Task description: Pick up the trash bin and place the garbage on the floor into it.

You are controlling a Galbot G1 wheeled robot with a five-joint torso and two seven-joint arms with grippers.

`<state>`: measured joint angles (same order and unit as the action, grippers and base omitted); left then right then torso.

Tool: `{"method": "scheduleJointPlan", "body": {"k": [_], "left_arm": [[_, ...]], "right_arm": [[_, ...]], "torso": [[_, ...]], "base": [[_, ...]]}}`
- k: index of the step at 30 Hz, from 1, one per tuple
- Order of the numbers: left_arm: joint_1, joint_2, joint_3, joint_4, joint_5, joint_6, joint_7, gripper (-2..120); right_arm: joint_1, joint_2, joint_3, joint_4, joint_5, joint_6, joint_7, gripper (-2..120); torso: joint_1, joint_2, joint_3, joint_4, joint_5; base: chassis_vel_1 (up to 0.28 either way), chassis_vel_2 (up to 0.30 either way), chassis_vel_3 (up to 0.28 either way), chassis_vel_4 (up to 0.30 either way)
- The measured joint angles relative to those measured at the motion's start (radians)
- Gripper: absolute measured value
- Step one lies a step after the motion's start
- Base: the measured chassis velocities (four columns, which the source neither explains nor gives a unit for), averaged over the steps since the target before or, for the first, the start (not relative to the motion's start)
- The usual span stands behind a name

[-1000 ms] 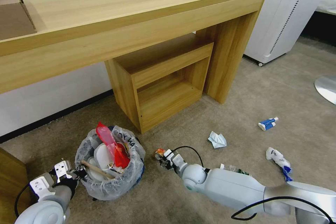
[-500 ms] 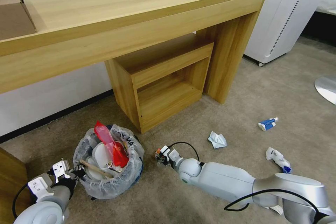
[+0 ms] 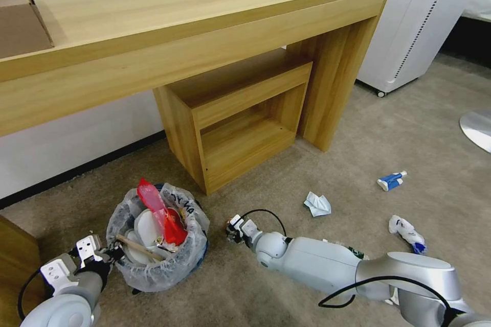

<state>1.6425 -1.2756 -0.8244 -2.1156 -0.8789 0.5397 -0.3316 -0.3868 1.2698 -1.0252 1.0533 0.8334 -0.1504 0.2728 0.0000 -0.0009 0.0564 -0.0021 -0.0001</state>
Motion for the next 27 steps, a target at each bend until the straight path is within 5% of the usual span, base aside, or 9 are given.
{"method": "scheduleJointPlan", "body": {"k": [27], "left_arm": [[0.008, -0.007, 0.005, 0.017, 0.008, -0.023, 0.010, 1]], "right_arm": [[-0.020, 0.038, 0.013, -0.083, -0.023, 0.059, -0.023, 40]], "torso": [[0.000, 0.000, 0.000, 0.0001, 0.0000]], "base": [[0.000, 0.000, 0.000, 0.000]]}}
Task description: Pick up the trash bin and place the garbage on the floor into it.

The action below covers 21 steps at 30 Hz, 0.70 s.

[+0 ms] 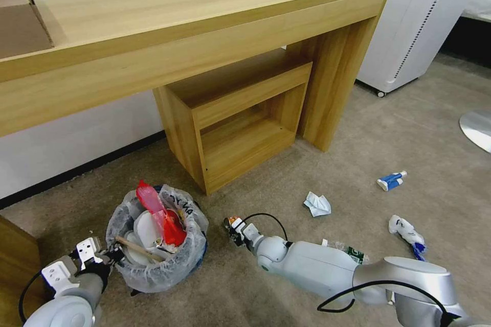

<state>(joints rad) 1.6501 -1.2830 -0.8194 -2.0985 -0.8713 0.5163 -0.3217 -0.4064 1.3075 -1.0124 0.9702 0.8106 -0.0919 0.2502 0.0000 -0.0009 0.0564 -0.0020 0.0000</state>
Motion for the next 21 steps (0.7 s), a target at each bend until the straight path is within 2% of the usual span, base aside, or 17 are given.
{"method": "scheduleJointPlan", "body": {"k": [8, 10, 21], "left_arm": [[-0.001, 0.002, -0.001, 0.001, 0.000, -0.006, 0.002, 1], [-0.001, 0.002, 0.001, -0.001, 0.000, -0.007, 0.002, 1], [-0.001, 0.000, 0.002, -0.004, 0.002, -0.018, 0.002, 1]], "right_arm": [[-0.006, 0.026, -0.001, -0.027, -0.001, 0.013, -0.001, 36], [-0.010, 0.028, -0.004, -0.028, -0.003, 0.019, 0.002, 28], [-0.014, 0.028, -0.010, -0.033, -0.014, 0.038, 0.003, 26]], "torso": [[0.000, 0.000, 0.000, -0.0001, -0.0001], [0.000, 0.000, 0.000, 0.0000, -0.0001], [0.000, 0.000, 0.000, -0.0001, 0.0000]], "base": [[0.000, 0.000, 0.000, 0.000], [0.000, 0.000, 0.000, 0.000], [0.000, 0.000, 0.000, 0.000]]}}
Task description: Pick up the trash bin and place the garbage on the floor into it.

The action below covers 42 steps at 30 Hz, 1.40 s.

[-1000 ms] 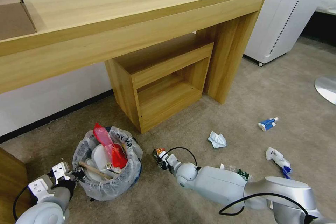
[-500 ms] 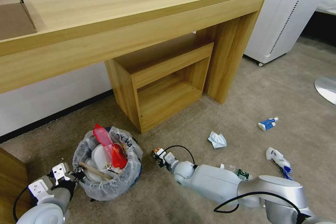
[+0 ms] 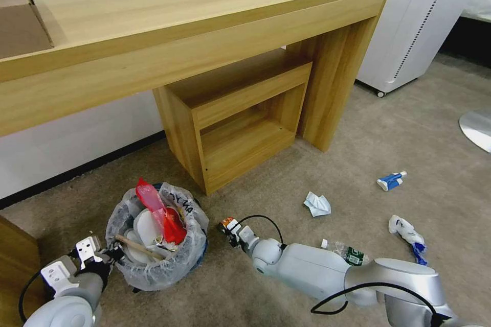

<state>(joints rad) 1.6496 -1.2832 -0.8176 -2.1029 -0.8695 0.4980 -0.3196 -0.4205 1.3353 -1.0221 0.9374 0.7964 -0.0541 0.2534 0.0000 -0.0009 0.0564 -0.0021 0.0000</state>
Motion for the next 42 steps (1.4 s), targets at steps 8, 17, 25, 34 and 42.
{"method": "scheduleJointPlan", "body": {"k": [8, 17, 25, 34, 42], "left_arm": [[-0.002, 0.001, -0.001, 0.004, 0.002, -0.002, 0.001, 1], [-0.012, 0.000, 0.002, 0.020, 0.008, -0.002, 0.000, 1], [-0.021, 0.008, 0.002, 0.032, 0.006, 0.002, -0.001, 1], [-0.024, 0.006, 0.006, 0.022, 0.006, 0.012, -0.006, 1], [-0.021, 0.004, 0.008, -0.008, 0.006, 0.027, -0.009, 1]], "right_arm": [[-0.002, -0.008, 0.006, 0.018, 0.004, 0.011, 0.000, 26], [-0.017, -0.070, 0.071, 0.131, 0.019, 0.022, 0.016, 26], [-0.040, -0.219, 0.188, 0.372, 0.004, 0.062, 0.019, 26], [0.001, -0.422, 0.307, 0.857, 0.023, 0.129, -0.053, 26], [0.187, -0.387, 0.162, 0.938, 0.135, 0.177, -0.111, 26]], "torso": [[0.000, 0.000, 0.000, 0.0000, 0.0000], [0.000, 0.000, 0.000, 0.0001, 0.0000], [0.000, 0.000, 0.000, 0.0003, 0.0005], [0.000, 0.000, 0.000, 0.0000, 0.0001], [0.000, 0.000, 0.000, 0.0001, -0.0002]], "base": [[0.000, 0.000, 0.000, 0.000], [0.000, 0.000, 0.000, 0.000], [0.000, 0.000, 0.000, 0.000], [0.000, 0.000, 0.000, 0.000], [0.000, 0.000, 0.000, 0.000]]}}
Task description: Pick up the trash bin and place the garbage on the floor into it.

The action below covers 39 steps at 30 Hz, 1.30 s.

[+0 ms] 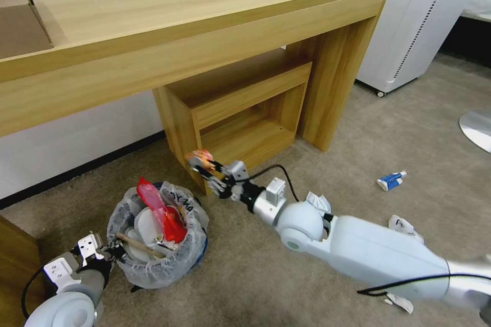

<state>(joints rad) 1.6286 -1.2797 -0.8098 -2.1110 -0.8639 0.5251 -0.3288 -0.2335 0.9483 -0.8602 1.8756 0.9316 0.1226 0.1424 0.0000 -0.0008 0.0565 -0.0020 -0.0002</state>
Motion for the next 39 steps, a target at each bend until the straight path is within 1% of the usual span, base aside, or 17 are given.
{"method": "scheduleJointPlan", "body": {"k": [2, 3, 4, 6, 7, 9, 11, 18, 19, 22, 28, 30, 31, 35, 36, 37, 39], "left_arm": [[0.002, 0.000, -0.002, -0.011, -0.002, 0.003, -0.003, 1], [0.002, 0.000, -0.003, -0.015, -0.002, 0.004, -0.004, 1], [0.002, 0.000, -0.003, -0.015, -0.002, 0.004, -0.004, 1], [0.003, 0.000, -0.007, -0.023, -0.005, 0.005, -0.005, 1], [0.003, 0.000, -0.007, -0.023, -0.005, 0.005, -0.005, 1], [0.005, 0.002, -0.012, -0.029, -0.010, 0.005, -0.005, 1], [0.006, 0.002, -0.013, -0.031, -0.011, 0.005, -0.005, 1], [0.006, -0.005, -0.015, -0.040, -0.015, 0.005, -0.005, 1], [0.006, -0.005, -0.015, -0.040, -0.015, 0.005, -0.005, 1], [0.007, -0.008, -0.015, -0.041, -0.015, 0.005, -0.005, 1], [0.009, -0.008, -0.019, -0.042, -0.015, 0.004, -0.005, 1], [0.009, -0.008, -0.019, -0.042, -0.015, 0.004, -0.005, 1], [0.009, -0.008, -0.019, -0.042, -0.015, 0.004, -0.005, 1], [0.010, -0.010, -0.019, -0.042, -0.013, 0.003, -0.005, 1], [0.010, -0.010, -0.019, -0.042, -0.013, 0.003, -0.005, 1], [0.010, -0.011, -0.018, -0.042, -0.012, 0.003, -0.005, 1], [0.009, -0.014, -0.017, -0.042, -0.011, 0.003, -0.005, 1]], "right_arm": [[0.049, 0.025, -0.083, 0.018, 0.056, -0.026, 0.026, 26], [0.064, 0.037, -0.114, 0.023, 0.074, -0.037, 0.040, 26], [0.064, 0.037, -0.114, 0.023, 0.074, -0.037, 0.040, 26], [0.096, 0.075, -0.195, 0.031, 0.108, -0.072, 0.086, 26], [0.096, 0.075, -0.195, 0.031, 0.108, -0.072, 0.086, 26], [0.104, 0.103, -0.230, 0.012, 0.114, -0.088, 0.109, 26], [0.105, 0.114, -0.238, 0.004, 0.116, -0.092, 0.117, 26], [0.089, 0.215, -0.286, -0.082, 0.138, -0.140, 0.170, 26], [0.089, 0.215, -0.286, -0.082, 0.138, -0.140, 0.170, 26], [0.080, 0.253, -0.293, -0.114, 0.138, -0.160, 0.188, 26], [0.076, 0.249, -0.293, -0.116, 0.138, -0.181, 0.202, 27], [0.070, 0.239, -0.293, -0.112, 0.140, -0.189, 0.205, 36], [0.070, 0.239, -0.293, -0.112, 0.140, -0.189, 0.205, 36], [0.054, 0.224, -0.287, -0.111, 0.136, -0.191, 0.209, 54], [0.054, 0.224, -0.287, -0.111, 0.136, -0.191, 0.209, 54], [0.051, 0.220, -0.284, -0.110, 0.135, -0.191, 0.209, 61], [0.044, 0.213, -0.274, -0.109, 0.127, -0.188, 0.208, 69]], "torso": [[0.000, 0.000, 0.000, 0.0000, 0.0000], [0.000, 0.000, 0.000, 0.0000, 0.0001], [0.000, 0.000, 0.000, 0.0000, 0.0001], [0.000, 0.000, 0.000, 0.0000, -0.0001], [0.000, 0.000, 0.000, 0.0000, -0.0001], [0.000, 0.000, 0.000, 0.0000, 0.0000], [0.000, 0.000, 0.000, 0.0000, 0.0000], [0.000, 0.000, 0.000, -0.0001, 0.0000], [0.000, 0.000, 0.000, -0.0001, 0.0000], [0.000, 0.000, 0.000, 0.0001, 0.0001], [0.000, 0.000, 0.000, -0.0001, 0.0001], [0.000, 0.000, 0.000, -0.0001, 0.0001], [0.000, 0.000, 0.000, -0.0001, 0.0001], [0.000, 0.000, 0.000, -0.0001, 0.0001], [0.000, 0.000, 0.000, -0.0001, 0.0001], [0.000, 0.000, 0.000, -0.0001, 0.0002], [0.000, 0.000, 0.000, -0.0001, 0.0002]], "base": [[0.000, 0.000, 0.000, 0.000], [0.000, 0.000, 0.000, 0.000], [0.000, 0.000, 0.000, 0.000], [0.000, 0.000, 0.000, 0.000], [0.000, 0.000, 0.000, 0.000], [0.000, 0.000, 0.000, 0.000], [0.000, 0.000, 0.000, 0.000], [0.000, 0.000, 0.000, 0.000], [0.000, 0.000, 0.000, 0.000], [0.000, 0.000, 0.000, 0.000], [0.000, 0.000, 0.000, 0.000], [0.000, 0.000, 0.000, 0.000], [0.000, 0.000, 0.000, 0.000], [0.000, 0.000, 0.000, 0.000], [0.000, 0.000, 0.000, 0.000], [0.000, 0.000, 0.000, 0.000], [0.000, 0.000, 0.000, 0.000]]}}
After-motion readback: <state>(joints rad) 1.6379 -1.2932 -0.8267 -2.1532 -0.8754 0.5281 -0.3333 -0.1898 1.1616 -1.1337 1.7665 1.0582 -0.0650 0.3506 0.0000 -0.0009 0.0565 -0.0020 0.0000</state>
